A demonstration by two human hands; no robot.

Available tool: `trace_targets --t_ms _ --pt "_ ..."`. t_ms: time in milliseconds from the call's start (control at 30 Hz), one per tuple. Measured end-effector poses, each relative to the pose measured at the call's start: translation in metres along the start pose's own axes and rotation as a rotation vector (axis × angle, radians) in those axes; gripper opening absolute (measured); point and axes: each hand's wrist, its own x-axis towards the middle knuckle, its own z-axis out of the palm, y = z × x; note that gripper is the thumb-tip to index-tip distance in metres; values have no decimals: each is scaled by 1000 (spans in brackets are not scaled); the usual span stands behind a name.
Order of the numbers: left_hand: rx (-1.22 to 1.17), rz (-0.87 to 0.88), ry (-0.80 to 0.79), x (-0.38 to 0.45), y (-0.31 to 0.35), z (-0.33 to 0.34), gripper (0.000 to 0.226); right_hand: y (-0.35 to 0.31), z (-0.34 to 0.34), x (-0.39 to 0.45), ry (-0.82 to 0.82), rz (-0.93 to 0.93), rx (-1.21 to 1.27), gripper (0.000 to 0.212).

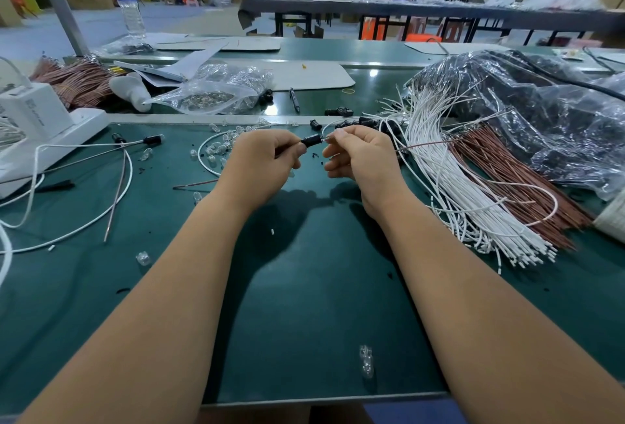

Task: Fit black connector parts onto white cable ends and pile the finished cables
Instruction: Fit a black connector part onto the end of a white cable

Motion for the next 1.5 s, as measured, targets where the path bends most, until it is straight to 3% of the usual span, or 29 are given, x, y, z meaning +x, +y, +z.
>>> trace_targets --t_ms 300,700,967,1167,1367,1500 --pt "0 -2 -4 0 -1 -1 14 2 -1 -1 -16 -43 -74 10" --pt "-63 -18 -35 0 0 3 15 0 -1 -1 30 -35 -48 18" --pt "-118 -81 24 -1 2 3 19 1 1 -6 12 -177 -260 19" --pt "-115 -68 40 0 1 3 19 2 3 -6 -19 -169 -302 16" --pt "-51 -31 -23 1 -1 2 20 4 6 -5 -12 -220 -387 13" --pt "-57 -33 -176 -1 0 1 19 3 3 -4 39 -221 -426 15"
